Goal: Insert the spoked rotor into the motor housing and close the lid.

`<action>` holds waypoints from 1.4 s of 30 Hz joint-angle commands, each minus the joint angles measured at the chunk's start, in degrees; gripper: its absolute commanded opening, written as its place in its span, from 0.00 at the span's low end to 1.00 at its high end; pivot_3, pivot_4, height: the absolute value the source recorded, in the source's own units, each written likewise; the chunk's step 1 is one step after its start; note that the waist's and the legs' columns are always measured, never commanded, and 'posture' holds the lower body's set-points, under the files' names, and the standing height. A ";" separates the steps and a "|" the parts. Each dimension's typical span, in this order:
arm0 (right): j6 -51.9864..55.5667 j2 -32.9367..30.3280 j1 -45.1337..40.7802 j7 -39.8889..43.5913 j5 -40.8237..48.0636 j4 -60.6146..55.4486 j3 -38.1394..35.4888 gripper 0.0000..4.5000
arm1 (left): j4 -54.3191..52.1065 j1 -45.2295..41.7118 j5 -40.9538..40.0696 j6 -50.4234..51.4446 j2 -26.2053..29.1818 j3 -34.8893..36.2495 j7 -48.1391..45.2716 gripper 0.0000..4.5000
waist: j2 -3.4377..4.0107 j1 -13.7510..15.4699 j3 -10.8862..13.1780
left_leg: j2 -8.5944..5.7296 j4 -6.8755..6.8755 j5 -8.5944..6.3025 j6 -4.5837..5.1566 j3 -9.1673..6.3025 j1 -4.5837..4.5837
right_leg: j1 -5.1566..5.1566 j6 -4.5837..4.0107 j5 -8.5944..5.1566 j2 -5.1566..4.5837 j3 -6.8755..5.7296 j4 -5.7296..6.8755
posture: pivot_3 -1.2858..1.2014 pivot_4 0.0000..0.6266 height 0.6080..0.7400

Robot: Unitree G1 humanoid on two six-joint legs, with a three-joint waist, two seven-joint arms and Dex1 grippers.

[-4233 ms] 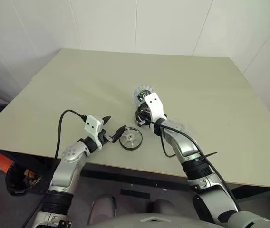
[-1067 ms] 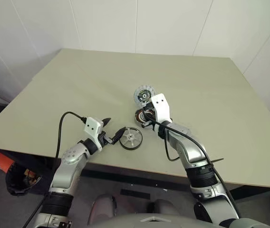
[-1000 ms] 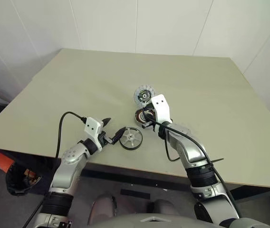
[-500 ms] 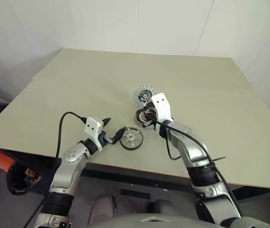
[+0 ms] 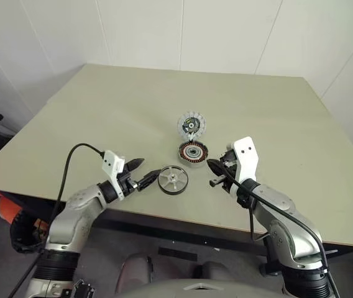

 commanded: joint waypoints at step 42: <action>-0.53 -5.45 2.27 -1.67 9.48 -9.20 -3.13 0.00 | 7.42 -13.18 -38.10 55.97 -10.19 18.42 35.61 1.00 | -0.04 0.25 0.00 | -0.02 0.05 0.04 -0.06 -0.01 -0.03 | 0.12 0.06 -0.02 0.01 0.01 -0.12 | 0.52 0.00 1.00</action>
